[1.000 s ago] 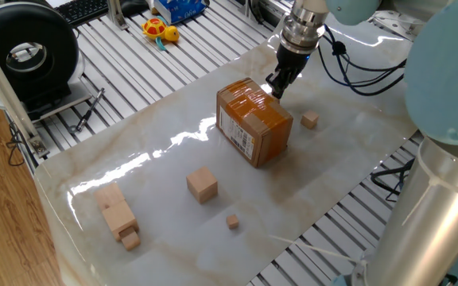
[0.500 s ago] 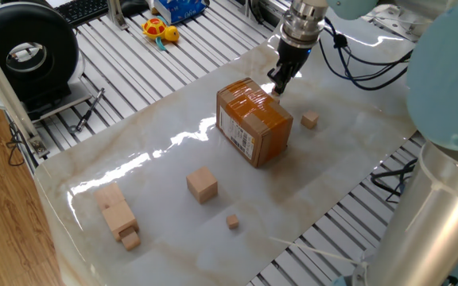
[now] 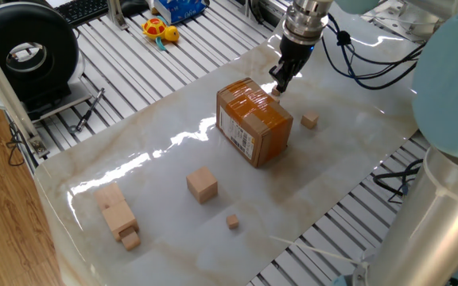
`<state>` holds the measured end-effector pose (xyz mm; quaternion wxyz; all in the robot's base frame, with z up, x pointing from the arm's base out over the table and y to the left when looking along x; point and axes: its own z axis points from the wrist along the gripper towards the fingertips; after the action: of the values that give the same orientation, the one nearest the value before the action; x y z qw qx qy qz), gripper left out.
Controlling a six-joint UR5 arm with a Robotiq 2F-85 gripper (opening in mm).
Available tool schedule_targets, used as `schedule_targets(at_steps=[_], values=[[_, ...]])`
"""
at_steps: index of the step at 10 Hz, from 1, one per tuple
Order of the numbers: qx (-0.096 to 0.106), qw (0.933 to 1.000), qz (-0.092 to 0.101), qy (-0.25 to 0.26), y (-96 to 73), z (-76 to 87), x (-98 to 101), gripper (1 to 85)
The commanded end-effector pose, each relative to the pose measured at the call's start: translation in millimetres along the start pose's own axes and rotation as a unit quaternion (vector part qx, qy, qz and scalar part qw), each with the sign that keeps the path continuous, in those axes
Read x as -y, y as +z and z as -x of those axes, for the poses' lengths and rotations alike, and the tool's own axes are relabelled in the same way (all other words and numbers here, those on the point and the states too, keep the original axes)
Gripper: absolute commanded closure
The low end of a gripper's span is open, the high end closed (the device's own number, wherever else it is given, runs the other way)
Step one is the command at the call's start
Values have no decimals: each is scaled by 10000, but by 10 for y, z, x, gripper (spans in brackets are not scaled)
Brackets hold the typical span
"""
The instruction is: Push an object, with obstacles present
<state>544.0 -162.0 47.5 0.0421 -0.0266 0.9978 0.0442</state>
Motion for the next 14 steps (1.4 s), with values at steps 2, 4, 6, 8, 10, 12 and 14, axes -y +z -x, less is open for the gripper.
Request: schedule_targets(at_steps=[2, 4, 6, 8, 10, 12, 14], values=[[-33, 10000, -49, -40, -33, -52, 59, 843], [-46, 9999, 112, 26, -33, -59, -25, 843], [15, 9999, 101, 79, -22, -94, -51, 843], [54, 9994, 306, 166, 26, -167, -146, 843], [145, 9993, 288, 205, 70, -155, -193, 843], [111, 9999, 21, 111, 74, -169, -57, 843], [-7, 9997, 133, 227, 87, -244, -129, 843]])
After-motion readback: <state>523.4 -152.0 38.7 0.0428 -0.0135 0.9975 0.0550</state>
